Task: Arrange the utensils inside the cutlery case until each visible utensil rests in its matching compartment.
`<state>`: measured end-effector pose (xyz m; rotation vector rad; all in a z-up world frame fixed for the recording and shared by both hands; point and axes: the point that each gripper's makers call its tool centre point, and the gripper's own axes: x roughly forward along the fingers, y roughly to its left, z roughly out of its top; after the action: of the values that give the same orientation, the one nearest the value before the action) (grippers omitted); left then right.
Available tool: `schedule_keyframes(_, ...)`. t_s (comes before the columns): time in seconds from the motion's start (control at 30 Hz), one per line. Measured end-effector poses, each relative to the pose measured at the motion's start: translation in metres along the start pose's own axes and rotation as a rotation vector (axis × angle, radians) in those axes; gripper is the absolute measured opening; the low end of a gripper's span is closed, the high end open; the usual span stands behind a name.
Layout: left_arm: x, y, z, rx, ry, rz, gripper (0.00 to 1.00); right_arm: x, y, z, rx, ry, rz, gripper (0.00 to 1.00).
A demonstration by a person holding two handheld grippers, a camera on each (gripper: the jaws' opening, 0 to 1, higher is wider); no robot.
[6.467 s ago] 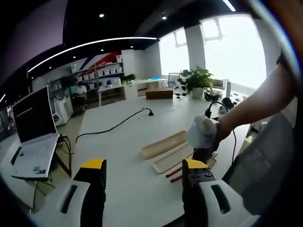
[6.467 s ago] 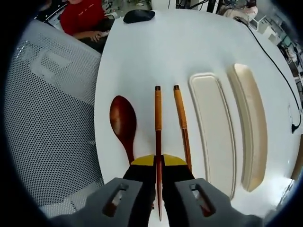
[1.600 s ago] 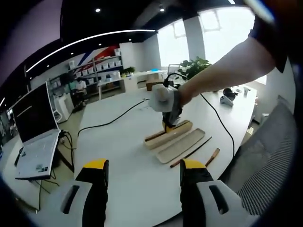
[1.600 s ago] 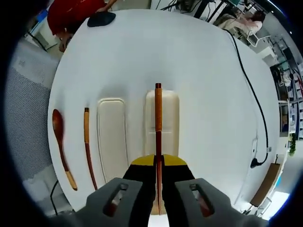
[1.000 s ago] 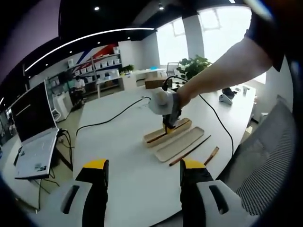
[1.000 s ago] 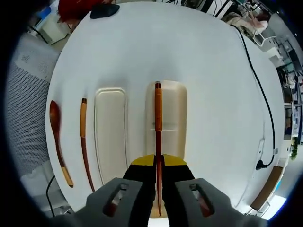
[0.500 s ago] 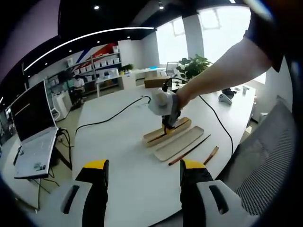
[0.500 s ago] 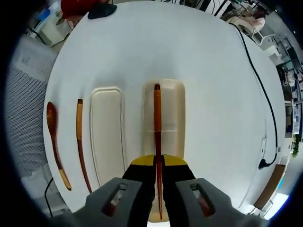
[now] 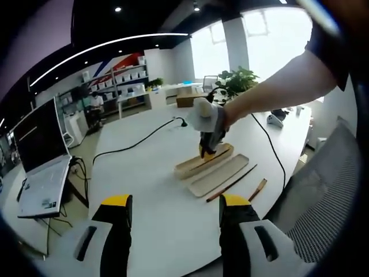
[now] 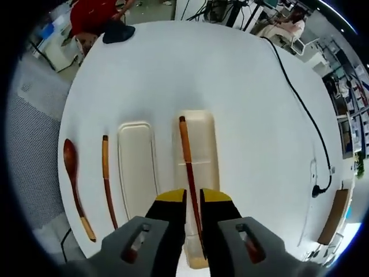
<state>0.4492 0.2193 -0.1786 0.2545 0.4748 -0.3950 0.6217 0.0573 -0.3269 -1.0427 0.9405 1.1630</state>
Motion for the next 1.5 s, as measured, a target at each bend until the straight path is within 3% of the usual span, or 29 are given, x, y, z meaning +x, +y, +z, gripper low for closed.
schedule_keyframes(0.47,-0.002,0.002,0.001,0.027,-0.001,0.022,0.63,-0.027,0.02,-0.002,0.066,-0.085,-0.03,0.13)
schedule_keyframes(0.57,-0.005,0.006,0.006,0.059,-0.011,0.054,0.63,-0.029,0.031,-0.002,0.067,-0.1,-0.011,0.14)
schedule_keyframes(0.8,-0.005,0.005,0.006,0.061,-0.015,0.055,0.63,-0.031,0.059,-0.01,0.101,-0.127,0.01,0.17)
schedule_keyframes(0.97,-0.006,0.006,0.006,0.068,-0.012,0.059,0.63,-0.031,0.074,-0.025,0.104,-0.107,0.027,0.17)
schedule_keyframes(1.5,-0.006,0.005,0.006,0.085,-0.006,0.06,0.63,-0.041,0.1,-0.045,0.142,-0.116,0.032,0.18)
